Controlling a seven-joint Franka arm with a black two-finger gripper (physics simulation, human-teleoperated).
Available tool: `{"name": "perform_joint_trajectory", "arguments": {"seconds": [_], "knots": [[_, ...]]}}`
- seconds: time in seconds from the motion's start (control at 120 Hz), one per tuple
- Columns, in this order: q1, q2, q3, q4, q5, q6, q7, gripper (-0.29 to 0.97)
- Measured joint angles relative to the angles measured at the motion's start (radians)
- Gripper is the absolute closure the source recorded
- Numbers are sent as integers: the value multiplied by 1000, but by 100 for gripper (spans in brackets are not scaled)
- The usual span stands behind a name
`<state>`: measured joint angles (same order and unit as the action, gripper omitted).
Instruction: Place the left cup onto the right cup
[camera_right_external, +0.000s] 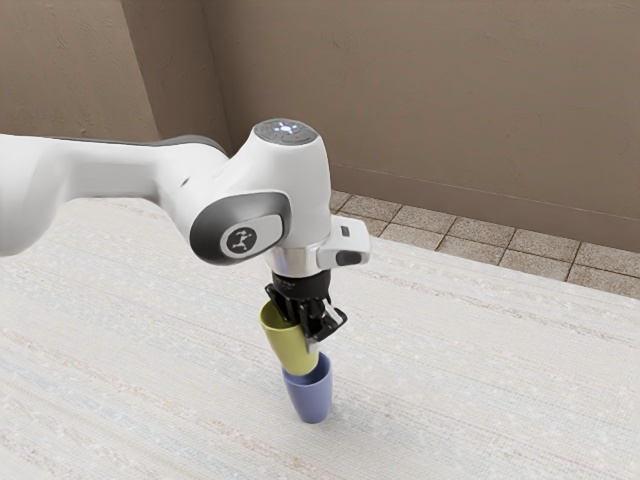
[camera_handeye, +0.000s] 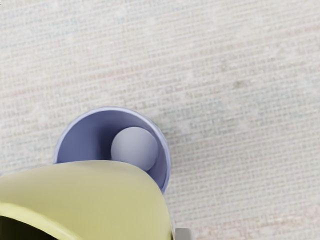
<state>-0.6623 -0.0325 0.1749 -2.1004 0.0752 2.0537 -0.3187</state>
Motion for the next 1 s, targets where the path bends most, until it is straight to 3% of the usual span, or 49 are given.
{"name": "perform_joint_trajectory", "arguments": {"seconds": [1.0], "knots": [[19, 94, -3, 55, 7, -3, -32, 79]]}}
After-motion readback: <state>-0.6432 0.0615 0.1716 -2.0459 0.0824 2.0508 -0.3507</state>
